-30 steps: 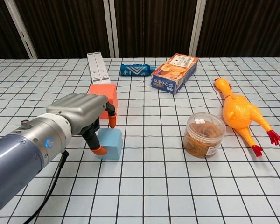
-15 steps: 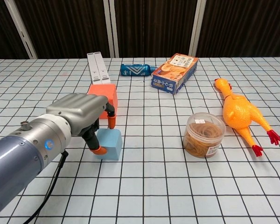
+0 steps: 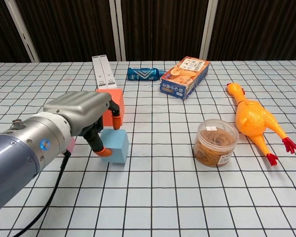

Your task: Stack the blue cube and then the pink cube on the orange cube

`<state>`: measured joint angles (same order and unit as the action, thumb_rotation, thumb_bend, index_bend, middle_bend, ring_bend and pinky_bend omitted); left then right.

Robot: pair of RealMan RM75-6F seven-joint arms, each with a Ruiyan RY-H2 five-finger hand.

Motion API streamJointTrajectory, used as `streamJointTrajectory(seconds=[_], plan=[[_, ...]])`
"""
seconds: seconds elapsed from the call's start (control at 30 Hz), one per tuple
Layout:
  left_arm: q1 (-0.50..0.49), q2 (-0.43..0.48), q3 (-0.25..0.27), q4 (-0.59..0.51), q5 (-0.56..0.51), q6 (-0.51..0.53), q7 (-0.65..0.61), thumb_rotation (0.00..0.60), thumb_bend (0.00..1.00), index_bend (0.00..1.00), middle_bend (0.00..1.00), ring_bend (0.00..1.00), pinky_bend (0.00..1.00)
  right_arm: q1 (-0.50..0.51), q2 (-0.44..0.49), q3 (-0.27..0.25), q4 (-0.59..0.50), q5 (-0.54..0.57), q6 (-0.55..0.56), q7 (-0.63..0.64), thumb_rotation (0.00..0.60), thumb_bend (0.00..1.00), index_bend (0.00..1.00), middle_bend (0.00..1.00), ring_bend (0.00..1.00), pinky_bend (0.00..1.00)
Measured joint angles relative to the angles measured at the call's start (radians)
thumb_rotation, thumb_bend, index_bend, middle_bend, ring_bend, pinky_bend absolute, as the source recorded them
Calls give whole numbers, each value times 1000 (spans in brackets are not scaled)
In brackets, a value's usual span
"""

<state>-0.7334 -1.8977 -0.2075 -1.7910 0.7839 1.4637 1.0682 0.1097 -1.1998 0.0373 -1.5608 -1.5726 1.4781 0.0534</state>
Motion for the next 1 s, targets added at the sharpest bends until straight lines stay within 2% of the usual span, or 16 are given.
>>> streamJointTrajectory(seconds=[0.27, 0.6, 0.7, 1.0], plan=[[-4, 77, -67, -112, -37, 27, 39, 600, 262, 435, 1000, 807, 809, 1, -5, -2, 0, 2, -6, -10, 600, 160, 102, 74, 102, 213], [-53, 169, -216, -215, -169, 72, 124, 600, 262, 426, 1000, 807, 809, 2, -8, -4, 0, 3, -10, -17, 600, 160, 102, 74, 103, 213], [-71, 193, -258, -223, -209, 86, 134, 600, 261, 426, 1000, 807, 809, 3, -9, -5, 1, 3, -12, -18, 600, 161, 102, 74, 103, 213], [-112, 236, -330, -176, -329, 88, 127, 600, 262, 428, 1000, 807, 809, 5, -12, -4, 4, 9, -18, -20, 600, 160, 102, 74, 103, 213]])
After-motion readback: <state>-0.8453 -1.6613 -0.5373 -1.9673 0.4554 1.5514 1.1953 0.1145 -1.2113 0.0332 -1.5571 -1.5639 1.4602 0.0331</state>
